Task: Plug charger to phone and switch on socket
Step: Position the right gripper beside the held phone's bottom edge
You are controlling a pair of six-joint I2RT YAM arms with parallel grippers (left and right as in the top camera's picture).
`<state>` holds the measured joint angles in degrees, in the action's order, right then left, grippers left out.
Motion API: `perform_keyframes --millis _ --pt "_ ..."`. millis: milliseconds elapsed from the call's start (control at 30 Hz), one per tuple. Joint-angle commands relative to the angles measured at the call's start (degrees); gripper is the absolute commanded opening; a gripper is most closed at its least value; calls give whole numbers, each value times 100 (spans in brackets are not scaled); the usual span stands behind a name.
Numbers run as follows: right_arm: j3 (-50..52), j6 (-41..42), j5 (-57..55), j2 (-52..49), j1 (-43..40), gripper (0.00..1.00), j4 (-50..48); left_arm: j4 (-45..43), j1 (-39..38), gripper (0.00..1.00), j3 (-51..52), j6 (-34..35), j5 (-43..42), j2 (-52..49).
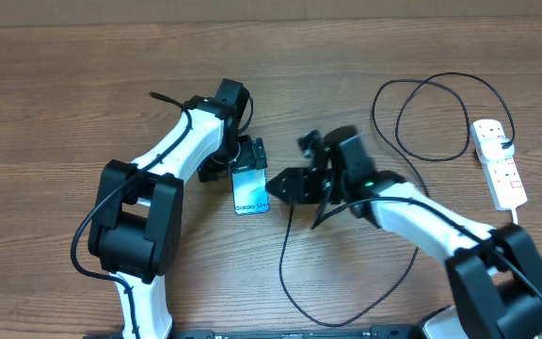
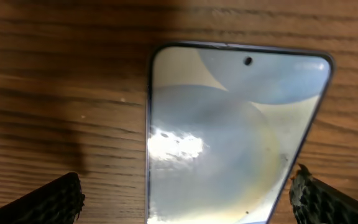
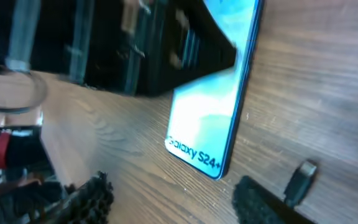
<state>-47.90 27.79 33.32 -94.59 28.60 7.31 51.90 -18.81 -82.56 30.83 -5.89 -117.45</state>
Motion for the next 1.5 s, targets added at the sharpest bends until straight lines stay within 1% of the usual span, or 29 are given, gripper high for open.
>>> perform_keyframes --millis 0,33,133,267,467,500,600,667,767,867,933,967,1000,1100,1133,1200,1367,1467 --pt "-44 400 -577 -299 334 47 -116 48 166 100 -118 153 142 -42" --pt "-44 450 -636 -343 374 41 -140 68 203 100 -118 136 144 -42" --pt "-44 730 -1023 -417 396 30 -68 127 306 100 -118 50 136 -42" --pt "-44 1027 -1596 -560 380 28 186 195 315 100 -118 -114 136 -42" --pt "-44 1176 -1731 -791 378 25 201 212 293 100 -118 -144 118 -42" --pt "-44 1211 -1781 -800 378 24 208 212 293 100 -118 -144 116 -42" --pt "-46 1344 -2041 -798 372 13 295 219 293 100 -118 -146 59 -42" --pt "-50 1556 -2129 -793 291 11 352 229 293 100 -118 -151 -39 -42" --pt "-52 1602 -2122 -787 28 12 389 254 289 100 -116 -192 -166 -42" --pt "-50 1631 -1891 -787 -264 15 426 273 254 100 -116 -195 -164 -42" --pt "-50 1460 -1668 -787 -387 22 439 269 221 100 -116 -192 -162 -42" --pt "-50 1250 -1447 -787 -435 27 424 264 192 100 -116 -195 -140 -42" --pt "-50 1036 -1213 -787 -466 35 382 249 166 100 -114 -195 -103 -42" --pt "-50 291 -498 -787 -483 60 175 109 107 100 -50 -192 -35 -42" --pt "-50 118 -317 -787 -483 64 118 22 76 100 -4 -190 -31 -42" --pt "-50 -81 -90 -787 -483 68 63 -133 28 100 76 -192 -33 -42" --pt "-50 -131 -15 -787 -483 71 63 -269 -76 99 138 -197 -2 -42" --pt "-50 -131 -15 -787 -483 77 61 -321 -111 98 144 -208 66 -42"
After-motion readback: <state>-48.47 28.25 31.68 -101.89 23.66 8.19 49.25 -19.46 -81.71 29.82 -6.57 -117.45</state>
